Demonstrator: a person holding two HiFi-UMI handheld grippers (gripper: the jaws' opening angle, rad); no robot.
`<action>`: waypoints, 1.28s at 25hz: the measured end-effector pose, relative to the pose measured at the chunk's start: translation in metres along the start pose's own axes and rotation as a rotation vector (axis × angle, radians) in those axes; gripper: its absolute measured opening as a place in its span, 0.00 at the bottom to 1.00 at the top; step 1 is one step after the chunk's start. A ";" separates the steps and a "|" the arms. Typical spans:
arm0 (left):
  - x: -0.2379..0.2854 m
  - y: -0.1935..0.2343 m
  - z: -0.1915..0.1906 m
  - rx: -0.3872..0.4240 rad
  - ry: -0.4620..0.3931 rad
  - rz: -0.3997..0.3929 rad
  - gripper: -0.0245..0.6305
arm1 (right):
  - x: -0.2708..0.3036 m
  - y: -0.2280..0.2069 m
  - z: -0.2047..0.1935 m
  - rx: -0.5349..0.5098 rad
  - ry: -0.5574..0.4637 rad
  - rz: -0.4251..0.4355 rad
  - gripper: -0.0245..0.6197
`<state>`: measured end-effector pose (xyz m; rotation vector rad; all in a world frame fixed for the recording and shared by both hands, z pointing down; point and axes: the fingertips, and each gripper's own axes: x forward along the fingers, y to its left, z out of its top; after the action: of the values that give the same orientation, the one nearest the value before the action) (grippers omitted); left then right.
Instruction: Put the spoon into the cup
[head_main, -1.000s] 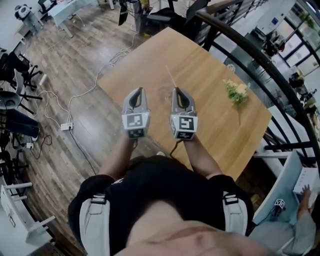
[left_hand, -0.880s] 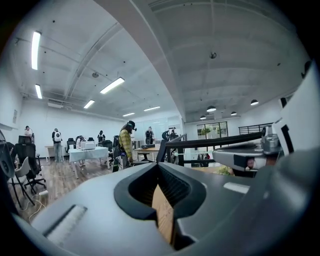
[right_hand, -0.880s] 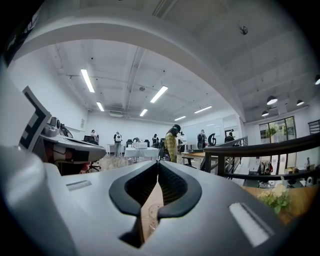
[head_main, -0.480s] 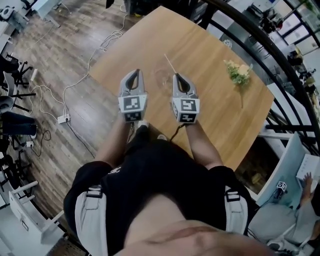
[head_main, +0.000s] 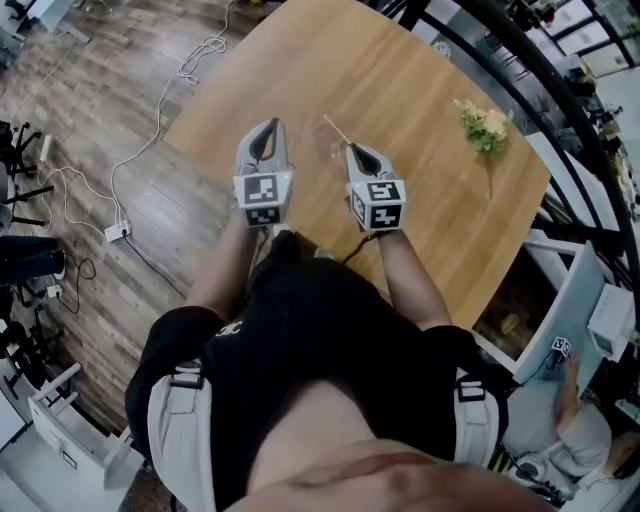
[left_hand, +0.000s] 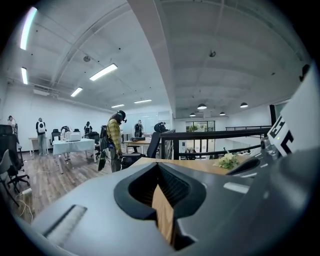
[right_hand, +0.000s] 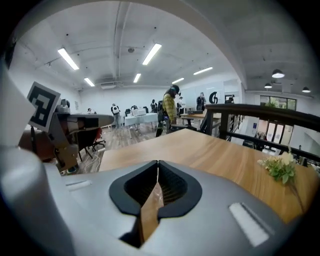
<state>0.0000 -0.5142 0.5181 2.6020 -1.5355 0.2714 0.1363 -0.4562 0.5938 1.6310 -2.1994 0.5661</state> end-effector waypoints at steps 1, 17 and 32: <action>0.004 0.005 -0.004 0.009 0.007 -0.001 0.06 | 0.007 0.001 -0.006 0.008 0.033 0.006 0.05; 0.051 0.020 -0.038 0.014 0.082 -0.088 0.06 | 0.076 -0.013 -0.044 0.055 0.217 -0.079 0.05; 0.060 0.022 -0.040 0.008 0.105 -0.116 0.06 | 0.077 -0.017 -0.027 0.072 0.106 -0.122 0.04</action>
<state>0.0056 -0.5688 0.5696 2.6248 -1.3483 0.3970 0.1323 -0.5099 0.6574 1.7168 -2.0104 0.6871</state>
